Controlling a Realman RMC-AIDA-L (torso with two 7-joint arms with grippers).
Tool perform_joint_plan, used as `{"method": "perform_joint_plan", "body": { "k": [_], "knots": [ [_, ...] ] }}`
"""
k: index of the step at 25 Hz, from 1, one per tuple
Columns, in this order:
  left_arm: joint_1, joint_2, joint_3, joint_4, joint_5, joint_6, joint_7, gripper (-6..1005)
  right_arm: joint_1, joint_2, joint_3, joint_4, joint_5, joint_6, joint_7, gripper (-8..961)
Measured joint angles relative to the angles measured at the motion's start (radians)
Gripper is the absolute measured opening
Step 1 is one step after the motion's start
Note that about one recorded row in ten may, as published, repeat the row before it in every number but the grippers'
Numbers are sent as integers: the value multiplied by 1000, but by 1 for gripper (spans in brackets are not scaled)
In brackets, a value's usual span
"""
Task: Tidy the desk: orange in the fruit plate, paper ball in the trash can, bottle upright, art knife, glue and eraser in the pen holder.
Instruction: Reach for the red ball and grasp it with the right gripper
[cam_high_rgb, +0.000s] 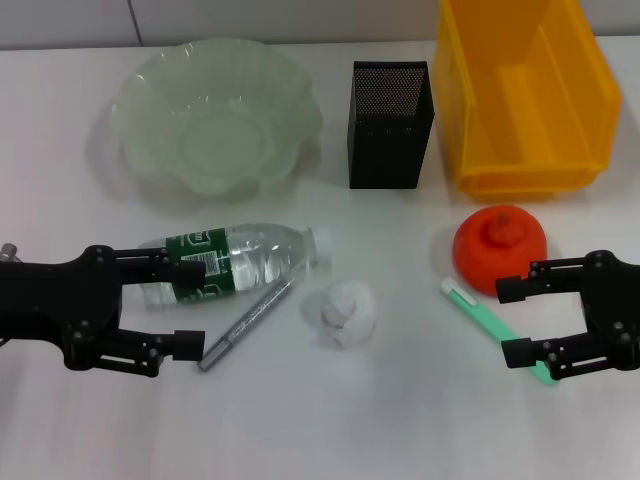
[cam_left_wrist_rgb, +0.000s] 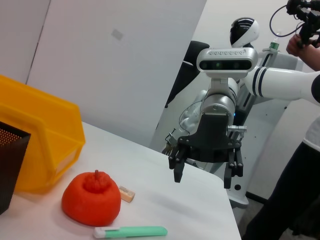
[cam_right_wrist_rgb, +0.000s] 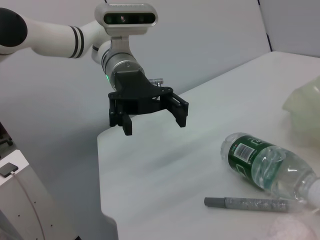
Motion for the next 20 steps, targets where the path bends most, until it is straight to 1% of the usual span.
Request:
{"method": "perform_joint_plan", "body": {
  "k": [20],
  "knots": [
    [9, 0, 0, 0, -4, -2, 6, 860, 2, 6, 8, 0, 4, 9, -5, 749]
  ]
}}
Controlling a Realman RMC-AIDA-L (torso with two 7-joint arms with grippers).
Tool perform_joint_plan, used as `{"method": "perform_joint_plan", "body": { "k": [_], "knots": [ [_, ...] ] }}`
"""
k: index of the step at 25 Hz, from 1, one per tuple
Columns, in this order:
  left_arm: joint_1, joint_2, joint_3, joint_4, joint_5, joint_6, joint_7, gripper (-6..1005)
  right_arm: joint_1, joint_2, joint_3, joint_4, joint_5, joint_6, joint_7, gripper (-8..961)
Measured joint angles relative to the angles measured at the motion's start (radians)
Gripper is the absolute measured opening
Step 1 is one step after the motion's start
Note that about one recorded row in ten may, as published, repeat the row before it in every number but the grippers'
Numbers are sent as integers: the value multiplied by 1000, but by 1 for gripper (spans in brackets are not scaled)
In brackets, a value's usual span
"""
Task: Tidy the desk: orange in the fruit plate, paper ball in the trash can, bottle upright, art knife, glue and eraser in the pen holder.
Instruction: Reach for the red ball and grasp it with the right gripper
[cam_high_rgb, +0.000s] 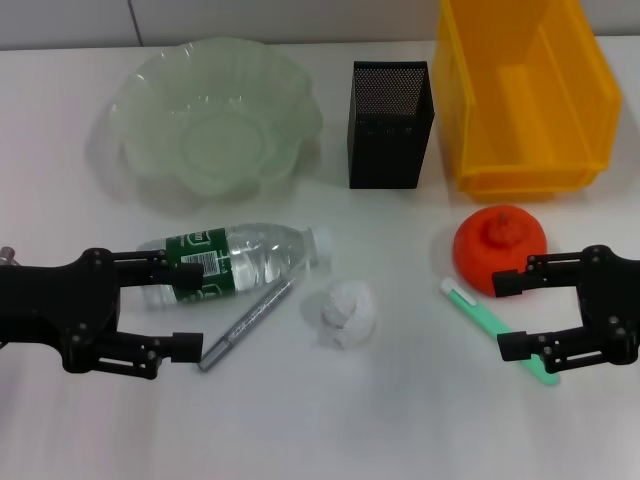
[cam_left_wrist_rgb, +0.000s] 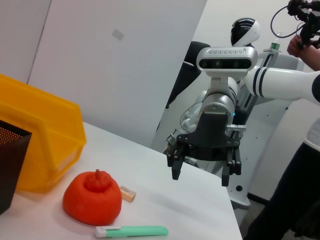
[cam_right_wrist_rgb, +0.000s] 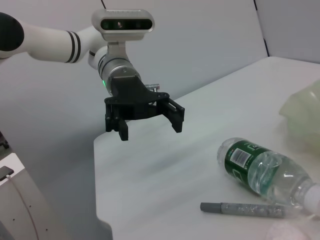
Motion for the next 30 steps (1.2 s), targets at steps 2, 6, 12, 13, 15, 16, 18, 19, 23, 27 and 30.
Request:
{"method": "perform_joint_plan", "body": {
  "k": [2, 6, 12, 13, 15, 16, 18, 19, 23, 27, 30],
  "knots": [
    [0, 1, -2, 5, 0, -1, 0, 860, 0, 3, 0, 0, 0, 7, 0, 747],
    [0, 1, -6, 38, -2, -1, -14, 861, -2, 4, 0, 0, -3, 13, -1, 742],
    [-11, -11, -8, 101, -20, -22, -33, 861, -9, -1, 5, 0, -4, 24, 2, 734],
    [-13, -17, -8, 119, -24, -31, -38, 861, -10, -1, 8, 0, -4, 28, 2, 733],
    [-22, -35, -5, 176, -29, -57, -60, 861, -13, -3, 14, 1, -5, 35, 4, 731],
    [-28, -44, -2, 206, -29, -70, -76, 861, -14, -4, 15, 1, -6, 36, 5, 729],
    [-43, -62, 5, 265, -17, -86, -107, 861, -15, -7, 17, -1, -7, 36, 14, 727],
    [-55, -70, 7, 295, -10, -88, -122, 860, -15, -9, 17, -3, -11, 36, 21, 726],
    [-87, -94, 10, 349, -6, -91, -138, 860, -12, -15, 18, -30, -47, 34, 61, 721],
    [-108, -122, 41, 349, -4, -145, -133, 860, -26, -17, 22, -83, -62, 19, 93, 716],
    [-113, -142, 90, 321, -12, -212, -117, 860, -34, -18, 54, -130, -67, -19, 110, 712]
  ]
}}
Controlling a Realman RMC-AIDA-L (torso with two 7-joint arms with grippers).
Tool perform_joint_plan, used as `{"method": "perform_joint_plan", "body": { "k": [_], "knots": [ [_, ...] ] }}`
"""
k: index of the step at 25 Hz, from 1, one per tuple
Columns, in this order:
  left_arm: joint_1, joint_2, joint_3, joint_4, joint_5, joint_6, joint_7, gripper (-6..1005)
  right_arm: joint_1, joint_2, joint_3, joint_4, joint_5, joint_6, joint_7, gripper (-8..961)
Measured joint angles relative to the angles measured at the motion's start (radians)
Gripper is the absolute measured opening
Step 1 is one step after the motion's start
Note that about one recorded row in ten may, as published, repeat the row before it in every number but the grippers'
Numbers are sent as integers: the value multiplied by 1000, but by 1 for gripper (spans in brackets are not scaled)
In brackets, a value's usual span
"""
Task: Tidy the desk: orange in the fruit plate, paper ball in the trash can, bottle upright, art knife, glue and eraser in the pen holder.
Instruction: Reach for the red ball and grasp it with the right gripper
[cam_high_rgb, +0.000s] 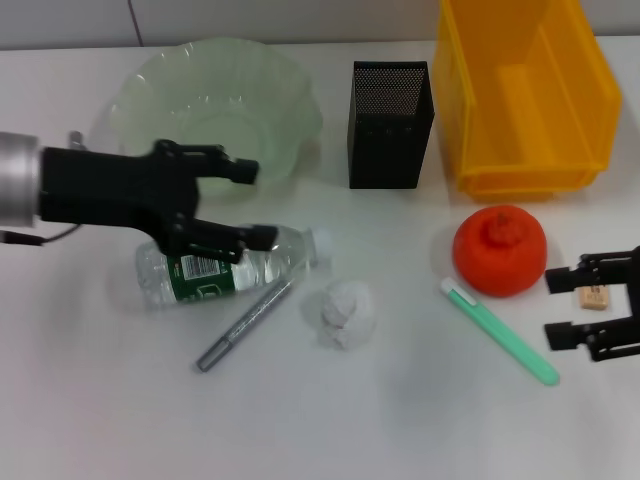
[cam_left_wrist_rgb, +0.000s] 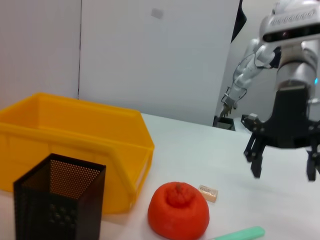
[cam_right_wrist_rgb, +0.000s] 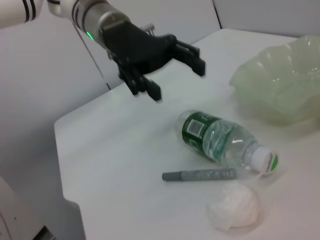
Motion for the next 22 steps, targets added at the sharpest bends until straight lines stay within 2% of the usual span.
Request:
{"method": "perform_joint_plan", "body": {
  "k": [4, 7, 12, 13, 18, 22],
  "knots": [
    [-29, -5, 57, -115, -37, -74, 18, 861, 4, -9, 82, -72, 8, -89, 20, 707],
    [-46, -6, 67, -188, -70, -106, 43, 861, 13, -16, 131, -142, 15, -149, 54, 704],
    [-61, -8, 71, -258, -95, -154, 61, 861, 10, -17, 142, -255, 17, -170, 107, 697],
    [-76, -8, 76, -317, -110, -195, 78, 861, 10, -16, 142, -278, 17, -172, 122, 696],
    [-111, -15, 81, -453, -143, -294, 154, 860, 18, -18, 142, -367, 18, -176, 200, 690],
    [-137, -16, 81, -516, -151, -344, 199, 861, 23, -17, 137, -450, 18, -172, 255, 685]
  ]
}}
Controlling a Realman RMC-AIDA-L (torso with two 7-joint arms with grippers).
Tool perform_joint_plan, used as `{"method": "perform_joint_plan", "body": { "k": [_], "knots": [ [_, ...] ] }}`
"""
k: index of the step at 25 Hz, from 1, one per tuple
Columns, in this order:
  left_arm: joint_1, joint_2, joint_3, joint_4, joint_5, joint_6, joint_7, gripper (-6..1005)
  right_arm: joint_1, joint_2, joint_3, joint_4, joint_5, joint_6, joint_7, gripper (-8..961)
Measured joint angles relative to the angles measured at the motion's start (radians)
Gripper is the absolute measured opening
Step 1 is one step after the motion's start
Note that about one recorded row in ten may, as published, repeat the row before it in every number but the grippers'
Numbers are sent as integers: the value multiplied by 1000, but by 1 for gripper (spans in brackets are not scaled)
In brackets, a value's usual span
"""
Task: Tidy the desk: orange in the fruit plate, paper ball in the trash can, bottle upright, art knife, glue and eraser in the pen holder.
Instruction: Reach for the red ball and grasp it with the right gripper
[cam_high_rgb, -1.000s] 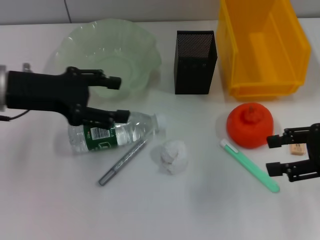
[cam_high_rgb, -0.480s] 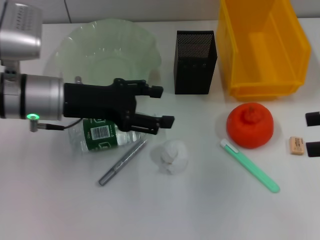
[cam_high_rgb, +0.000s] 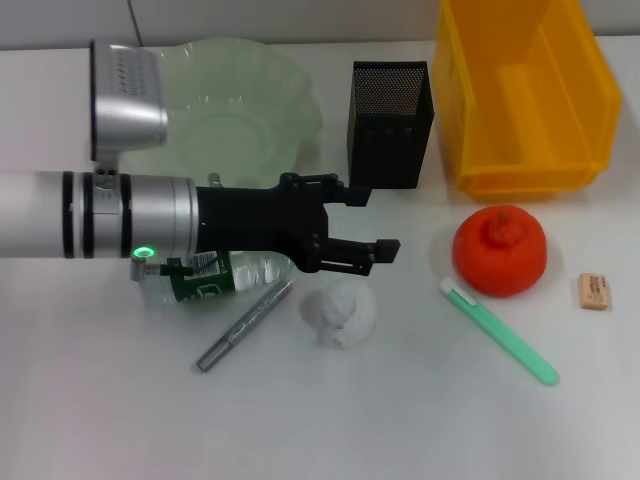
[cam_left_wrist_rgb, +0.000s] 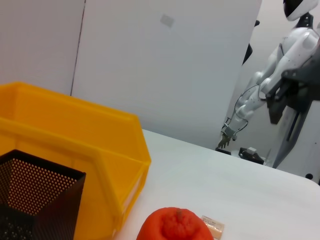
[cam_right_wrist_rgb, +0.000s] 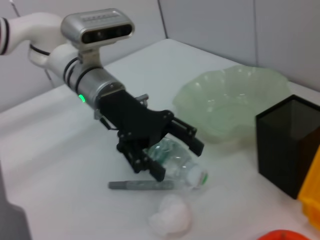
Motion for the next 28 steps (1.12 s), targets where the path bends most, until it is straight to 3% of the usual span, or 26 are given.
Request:
{"method": "perform_joint_plan", "body": {
  "k": [8, 14, 17, 22, 28],
  "knots": [
    [10, 9, -7, 8, -21, 44, 2, 860, 11, 14, -51, -30, -23, 121, 58, 675],
    [132, 27, -9, 271, -22, 319, -120, 860, 40, 45, -162, 16, -144, 257, 96, 668],
    [160, 44, -17, 300, -25, 375, -131, 860, 63, 58, -221, 47, -200, 331, 147, 664],
    [209, 83, -50, 303, -40, 448, -123, 861, 85, 59, -361, 127, -221, 441, 210, 658],
    [239, 86, -74, 310, -46, 449, -123, 861, 137, 59, -467, 202, -310, 524, 261, 650]
  ]
}}
